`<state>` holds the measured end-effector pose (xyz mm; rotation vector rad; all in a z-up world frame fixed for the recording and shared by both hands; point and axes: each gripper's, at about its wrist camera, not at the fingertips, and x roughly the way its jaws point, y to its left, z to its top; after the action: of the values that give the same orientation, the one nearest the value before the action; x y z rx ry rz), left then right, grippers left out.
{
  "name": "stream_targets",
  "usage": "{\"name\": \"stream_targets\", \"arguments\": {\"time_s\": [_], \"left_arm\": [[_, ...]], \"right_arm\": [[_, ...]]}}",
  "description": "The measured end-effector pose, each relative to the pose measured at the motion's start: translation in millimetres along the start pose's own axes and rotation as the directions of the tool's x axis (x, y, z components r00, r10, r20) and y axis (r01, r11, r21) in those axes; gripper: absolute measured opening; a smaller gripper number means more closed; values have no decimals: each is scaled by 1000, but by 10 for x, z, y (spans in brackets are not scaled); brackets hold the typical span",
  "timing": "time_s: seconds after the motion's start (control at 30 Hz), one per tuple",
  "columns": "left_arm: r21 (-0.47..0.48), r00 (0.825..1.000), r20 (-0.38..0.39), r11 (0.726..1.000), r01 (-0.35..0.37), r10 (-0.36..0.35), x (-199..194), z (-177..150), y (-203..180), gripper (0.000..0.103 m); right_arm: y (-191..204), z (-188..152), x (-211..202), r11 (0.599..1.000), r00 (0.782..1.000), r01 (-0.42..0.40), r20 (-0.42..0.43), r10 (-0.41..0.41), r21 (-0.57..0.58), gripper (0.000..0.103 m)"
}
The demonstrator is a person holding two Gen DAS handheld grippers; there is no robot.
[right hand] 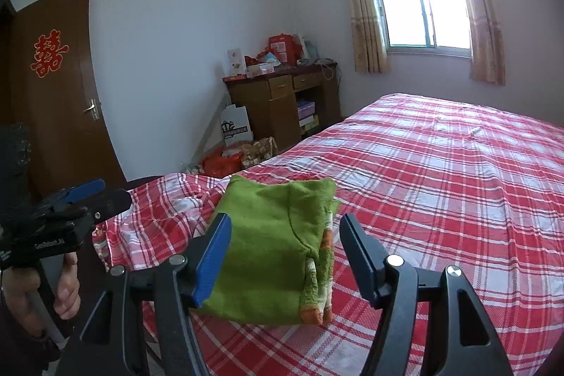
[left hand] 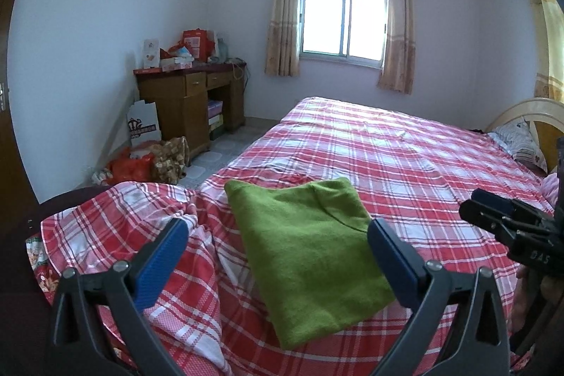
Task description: Fold small clothes
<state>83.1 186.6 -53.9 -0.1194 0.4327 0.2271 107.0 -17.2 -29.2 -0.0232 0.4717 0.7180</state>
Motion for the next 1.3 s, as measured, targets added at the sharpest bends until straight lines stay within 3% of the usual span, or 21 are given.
{"name": "stream_targets", "arguments": {"time_s": [1.03,1.3], "left_arm": [[3,999,-36,1000,14,-14,61,-87,-25,103],[16,1000,-7,1000,-3,3,-12,-53,-68,103]], "right_arm": [[26,23,-150,1000,999,12,49,-11,-21,65],[16,3,-191,1000,998,17,66,-15,-17,65]]}}
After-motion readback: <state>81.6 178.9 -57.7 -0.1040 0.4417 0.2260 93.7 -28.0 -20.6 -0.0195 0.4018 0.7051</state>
